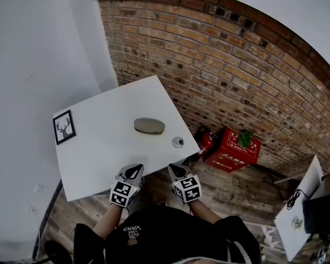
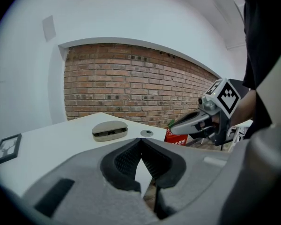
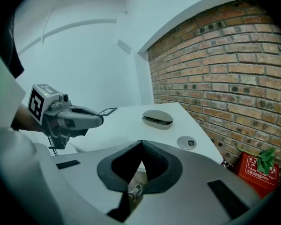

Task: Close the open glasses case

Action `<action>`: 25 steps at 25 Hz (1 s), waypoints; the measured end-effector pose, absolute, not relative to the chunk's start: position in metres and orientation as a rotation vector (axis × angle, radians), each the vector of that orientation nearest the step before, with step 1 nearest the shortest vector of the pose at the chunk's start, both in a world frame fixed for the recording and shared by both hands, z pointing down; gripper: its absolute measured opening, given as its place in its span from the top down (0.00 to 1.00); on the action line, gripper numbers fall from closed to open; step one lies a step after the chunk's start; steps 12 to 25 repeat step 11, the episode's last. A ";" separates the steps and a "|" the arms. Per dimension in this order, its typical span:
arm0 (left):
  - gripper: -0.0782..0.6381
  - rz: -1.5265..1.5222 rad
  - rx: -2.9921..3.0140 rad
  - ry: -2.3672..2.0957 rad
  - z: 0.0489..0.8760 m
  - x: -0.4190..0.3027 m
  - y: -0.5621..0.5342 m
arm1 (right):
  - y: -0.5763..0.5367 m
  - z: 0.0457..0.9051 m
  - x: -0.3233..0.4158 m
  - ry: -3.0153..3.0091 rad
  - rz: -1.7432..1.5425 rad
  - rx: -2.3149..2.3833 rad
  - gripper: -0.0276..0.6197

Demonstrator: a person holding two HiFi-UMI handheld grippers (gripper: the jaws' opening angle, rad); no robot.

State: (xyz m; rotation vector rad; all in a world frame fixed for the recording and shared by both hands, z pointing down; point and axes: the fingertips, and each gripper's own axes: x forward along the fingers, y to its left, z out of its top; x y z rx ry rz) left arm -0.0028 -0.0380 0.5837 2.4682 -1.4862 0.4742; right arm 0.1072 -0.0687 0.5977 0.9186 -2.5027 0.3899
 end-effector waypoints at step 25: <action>0.88 0.460 2.483 -1.509 0.576 -0.005 -0.041 | -0.072 0.591 0.105 -2.532 0.398 0.934 0.96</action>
